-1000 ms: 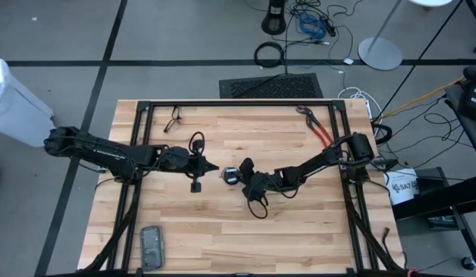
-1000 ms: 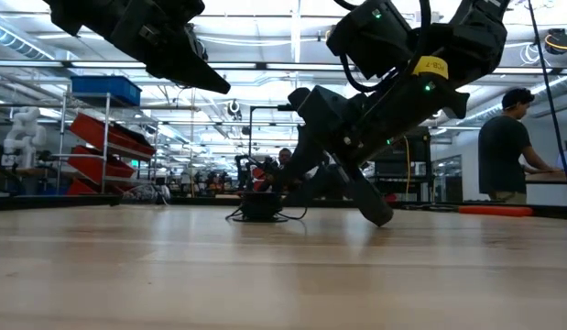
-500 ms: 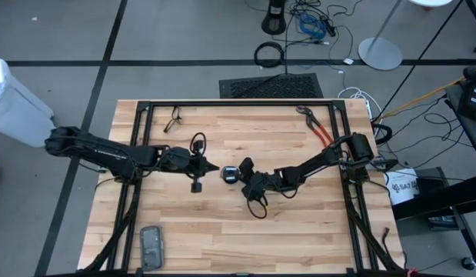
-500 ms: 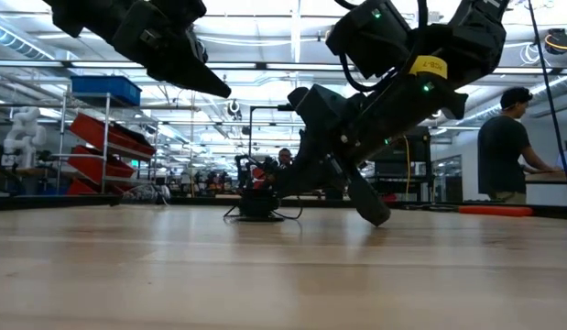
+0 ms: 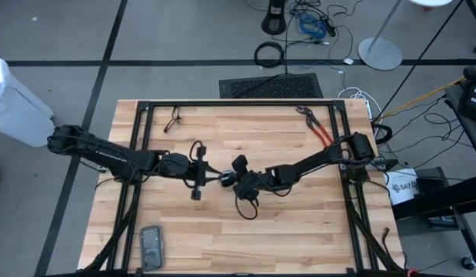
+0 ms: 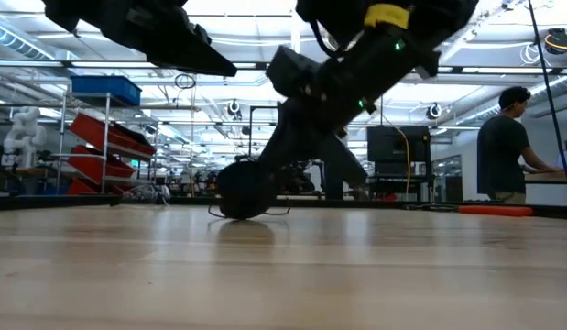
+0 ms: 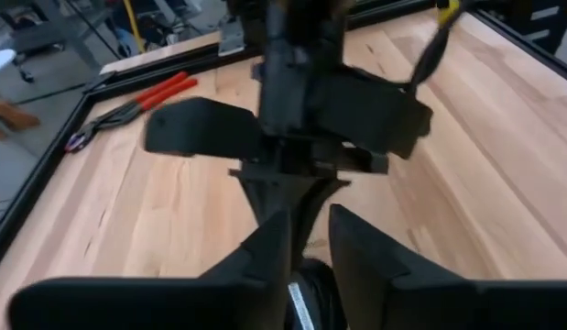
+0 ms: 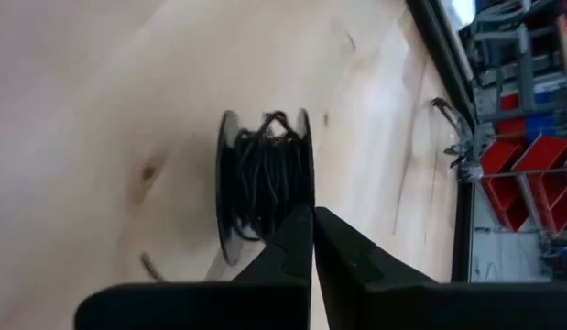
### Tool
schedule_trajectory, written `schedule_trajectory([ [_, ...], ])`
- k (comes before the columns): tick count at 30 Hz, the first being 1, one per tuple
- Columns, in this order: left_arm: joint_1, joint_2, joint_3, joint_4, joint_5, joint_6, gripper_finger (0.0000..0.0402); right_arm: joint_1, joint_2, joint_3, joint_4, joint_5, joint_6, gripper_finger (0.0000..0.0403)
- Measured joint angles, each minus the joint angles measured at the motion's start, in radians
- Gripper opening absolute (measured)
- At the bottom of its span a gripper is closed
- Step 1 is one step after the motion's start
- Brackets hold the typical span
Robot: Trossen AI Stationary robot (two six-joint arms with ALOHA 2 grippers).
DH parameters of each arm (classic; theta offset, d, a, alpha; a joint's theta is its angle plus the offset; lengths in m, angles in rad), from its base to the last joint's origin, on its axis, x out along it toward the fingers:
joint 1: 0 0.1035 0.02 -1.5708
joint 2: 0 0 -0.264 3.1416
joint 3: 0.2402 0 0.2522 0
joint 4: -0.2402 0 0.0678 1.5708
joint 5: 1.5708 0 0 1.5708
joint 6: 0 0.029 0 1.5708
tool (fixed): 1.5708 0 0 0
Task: Coil cords
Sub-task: Uncoil the black cable wire from the spool
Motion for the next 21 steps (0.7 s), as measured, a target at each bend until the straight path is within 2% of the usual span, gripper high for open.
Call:
schedule_trajectory([
  [4,-0.008,0.0,0.0,0.0,-0.009,-0.003,0.0117,0.001,-0.033,0.033,-0.044,0.001,0.063,0.0001],
  [8,-0.019,0.0,0.0,0.0,-0.064,-0.004,0.0132,0.001,-0.084,0.047,-0.076,0.001,0.134,0.0001],
  [21,-0.056,0.0,0.0,0.02,-0.128,-0.051,0.0135,-0.025,-0.186,0.047,-0.195,-0.004,0.289,0.0],
])
